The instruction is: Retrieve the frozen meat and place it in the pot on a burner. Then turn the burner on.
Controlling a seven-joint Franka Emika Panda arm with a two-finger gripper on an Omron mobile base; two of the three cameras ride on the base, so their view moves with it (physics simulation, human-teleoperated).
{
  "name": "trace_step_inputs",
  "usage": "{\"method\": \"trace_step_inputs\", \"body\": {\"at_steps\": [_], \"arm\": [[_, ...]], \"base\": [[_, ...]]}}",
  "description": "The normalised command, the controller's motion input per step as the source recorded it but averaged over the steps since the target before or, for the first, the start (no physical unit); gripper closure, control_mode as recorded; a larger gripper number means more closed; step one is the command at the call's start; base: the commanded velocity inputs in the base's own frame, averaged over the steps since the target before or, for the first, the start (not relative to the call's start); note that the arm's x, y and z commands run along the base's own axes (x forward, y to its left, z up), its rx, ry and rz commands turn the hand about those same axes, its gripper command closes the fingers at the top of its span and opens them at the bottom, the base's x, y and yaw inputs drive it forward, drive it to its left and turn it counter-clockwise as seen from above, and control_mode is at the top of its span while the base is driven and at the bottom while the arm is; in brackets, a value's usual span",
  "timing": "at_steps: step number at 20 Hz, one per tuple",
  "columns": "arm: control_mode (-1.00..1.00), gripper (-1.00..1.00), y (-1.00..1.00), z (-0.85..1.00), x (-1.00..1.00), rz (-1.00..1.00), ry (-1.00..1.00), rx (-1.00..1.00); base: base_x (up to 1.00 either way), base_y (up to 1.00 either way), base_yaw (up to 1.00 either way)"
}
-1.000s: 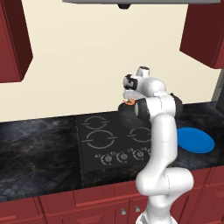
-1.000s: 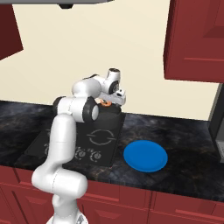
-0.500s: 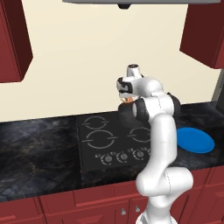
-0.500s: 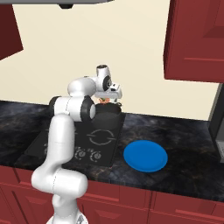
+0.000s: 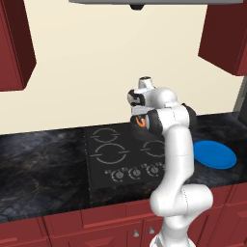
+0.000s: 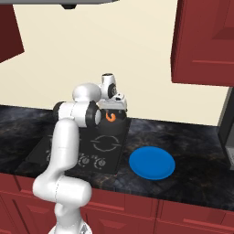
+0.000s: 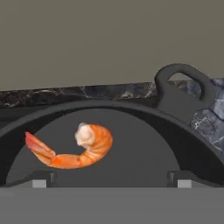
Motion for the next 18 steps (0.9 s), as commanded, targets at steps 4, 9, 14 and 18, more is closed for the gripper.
{"method": "trace_step_inputs", "body": {"at_steps": [4, 9, 14, 18], "arm": [[-1.0, -1.0, 0.0, 0.64, -0.45, 0.0, -0.12, 0.08], [-1.0, -1.0, 0.0, 0.52, -0.68, 0.0, -0.18, 0.02], [-1.0, -1.0, 0.07, 0.05, -1.0, 0.0, -0.19, 0.0], [-1.0, -1.0, 0.15, 0.06, -1.0, 0.0, -0.14, 0.0]], "base": [[0.0, 0.0, 0.0], [0.0, 0.0, 0.0], [0.0, 0.0, 0.0], [0.0, 0.0, 0.0]]}}
